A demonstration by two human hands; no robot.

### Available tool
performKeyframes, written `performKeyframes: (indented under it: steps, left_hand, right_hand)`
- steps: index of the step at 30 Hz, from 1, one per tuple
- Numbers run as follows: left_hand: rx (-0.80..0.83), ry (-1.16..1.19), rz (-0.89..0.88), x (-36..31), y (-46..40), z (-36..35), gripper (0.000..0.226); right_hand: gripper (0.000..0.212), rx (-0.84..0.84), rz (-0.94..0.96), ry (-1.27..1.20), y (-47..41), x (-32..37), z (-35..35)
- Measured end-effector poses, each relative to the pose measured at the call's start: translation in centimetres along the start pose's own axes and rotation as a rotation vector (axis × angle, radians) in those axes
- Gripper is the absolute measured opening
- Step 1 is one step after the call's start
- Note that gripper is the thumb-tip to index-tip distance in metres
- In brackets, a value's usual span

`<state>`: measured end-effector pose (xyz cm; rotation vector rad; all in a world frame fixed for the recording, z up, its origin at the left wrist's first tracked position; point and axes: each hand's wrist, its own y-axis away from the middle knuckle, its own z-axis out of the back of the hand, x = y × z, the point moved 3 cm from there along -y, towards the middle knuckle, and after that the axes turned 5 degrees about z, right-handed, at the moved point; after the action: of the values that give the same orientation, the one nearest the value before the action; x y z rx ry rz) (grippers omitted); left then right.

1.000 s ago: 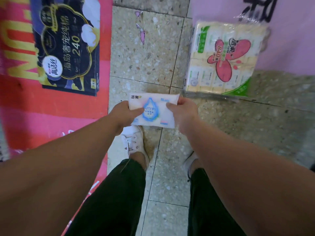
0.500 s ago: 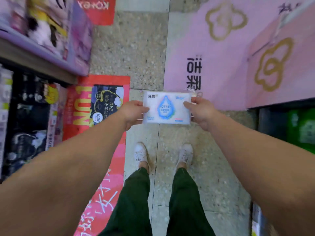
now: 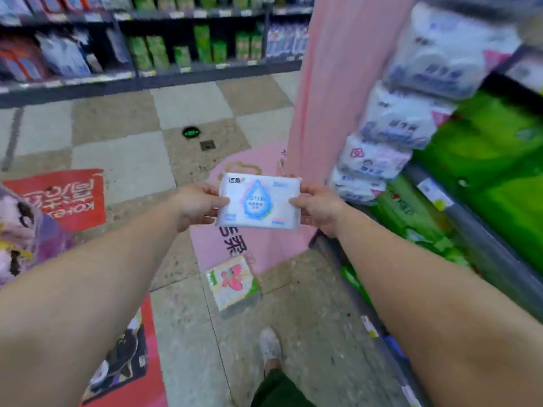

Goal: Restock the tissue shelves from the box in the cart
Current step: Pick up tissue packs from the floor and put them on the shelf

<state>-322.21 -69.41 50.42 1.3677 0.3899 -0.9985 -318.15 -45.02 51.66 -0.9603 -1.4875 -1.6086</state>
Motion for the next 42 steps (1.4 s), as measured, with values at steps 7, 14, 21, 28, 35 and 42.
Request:
performKeyframes:
  steps: [7,14,21,28,35,42]
  left_hand:
    - [0.274,-0.192,-0.272,-7.4,8.5,-14.5,0.007]
    - [0.543,-0.325,-0.578,-12.6,22.0,-33.5,0.006]
    - [0.655,-0.396,-0.832,-14.4,36.2,-52.7,0.006]
    - [0.788,-0.372,-0.982,-12.9,51.9,-71.0,0.017]
    - [0.724,-0.344,-1.074,-13.1,57.0,-78.6,0.013]
    - [0.594,-0.319,-1.140,-13.8,58.1,-81.4,0.017]
  right_hand:
    - [0.029,-0.488,0.126,-0.112,17.5,-0.6,13.0]
    - [0.033,-0.886,0.209,-0.150,37.6,-2.9,26.0]
    - [0.023,-1.189,0.301,-0.107,56.3,-6.3,37.3]
    - [0.014,-1.434,0.300,-0.069,75.6,-11.3,49.4]
    - [0.012,-1.485,0.431,-0.106,80.7,-12.6,55.8]
    - [0.015,-1.515,0.500,-0.074,81.0,-12.4,59.5]
